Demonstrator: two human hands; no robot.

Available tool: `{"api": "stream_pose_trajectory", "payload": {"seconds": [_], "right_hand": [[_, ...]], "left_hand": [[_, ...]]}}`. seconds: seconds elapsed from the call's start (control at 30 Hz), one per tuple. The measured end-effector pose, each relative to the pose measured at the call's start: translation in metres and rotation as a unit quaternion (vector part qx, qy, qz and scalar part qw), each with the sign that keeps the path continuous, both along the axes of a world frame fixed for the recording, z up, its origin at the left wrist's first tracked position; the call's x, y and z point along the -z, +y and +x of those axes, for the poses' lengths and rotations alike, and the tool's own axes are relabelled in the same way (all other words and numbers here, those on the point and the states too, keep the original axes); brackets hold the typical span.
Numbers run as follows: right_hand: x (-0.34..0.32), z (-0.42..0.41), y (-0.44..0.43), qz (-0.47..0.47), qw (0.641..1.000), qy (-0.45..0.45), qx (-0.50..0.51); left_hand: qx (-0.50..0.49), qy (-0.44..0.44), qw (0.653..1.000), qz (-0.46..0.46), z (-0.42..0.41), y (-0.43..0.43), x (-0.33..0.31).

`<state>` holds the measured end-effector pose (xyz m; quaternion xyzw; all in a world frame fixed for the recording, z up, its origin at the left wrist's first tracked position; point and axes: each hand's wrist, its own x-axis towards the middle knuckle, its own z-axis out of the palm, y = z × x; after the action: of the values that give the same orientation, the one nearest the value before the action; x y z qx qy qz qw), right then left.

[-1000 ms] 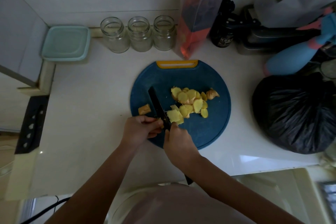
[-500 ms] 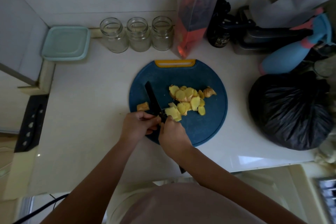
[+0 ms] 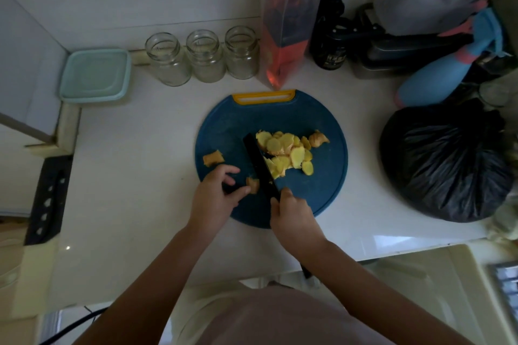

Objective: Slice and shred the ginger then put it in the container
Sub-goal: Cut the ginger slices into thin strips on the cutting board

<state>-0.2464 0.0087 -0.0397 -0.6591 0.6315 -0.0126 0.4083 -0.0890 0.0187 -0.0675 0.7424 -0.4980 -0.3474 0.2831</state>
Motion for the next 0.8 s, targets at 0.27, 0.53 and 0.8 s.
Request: {"api": "stream_pose_trajectory", "payload": {"seconds": [0.27,0.53,0.8], "right_hand": [[0.004,-0.002,0.001,0.000,1.000,-0.017,0.004],[-0.001,-0.004,0.000,0.009,1.000,-0.028,-0.006],[0.001,-0.002,0.000,0.015,0.998,-0.059,-0.007]], "left_hand": [[0.146,-0.119,0.982,0.024,-0.010,-0.021,-0.012],[-0.039,0.078,0.995,0.042,0.005,-0.022,-0.027],[-0.155,0.033,0.987,0.032,-0.022,-0.006,-0.009]]}}
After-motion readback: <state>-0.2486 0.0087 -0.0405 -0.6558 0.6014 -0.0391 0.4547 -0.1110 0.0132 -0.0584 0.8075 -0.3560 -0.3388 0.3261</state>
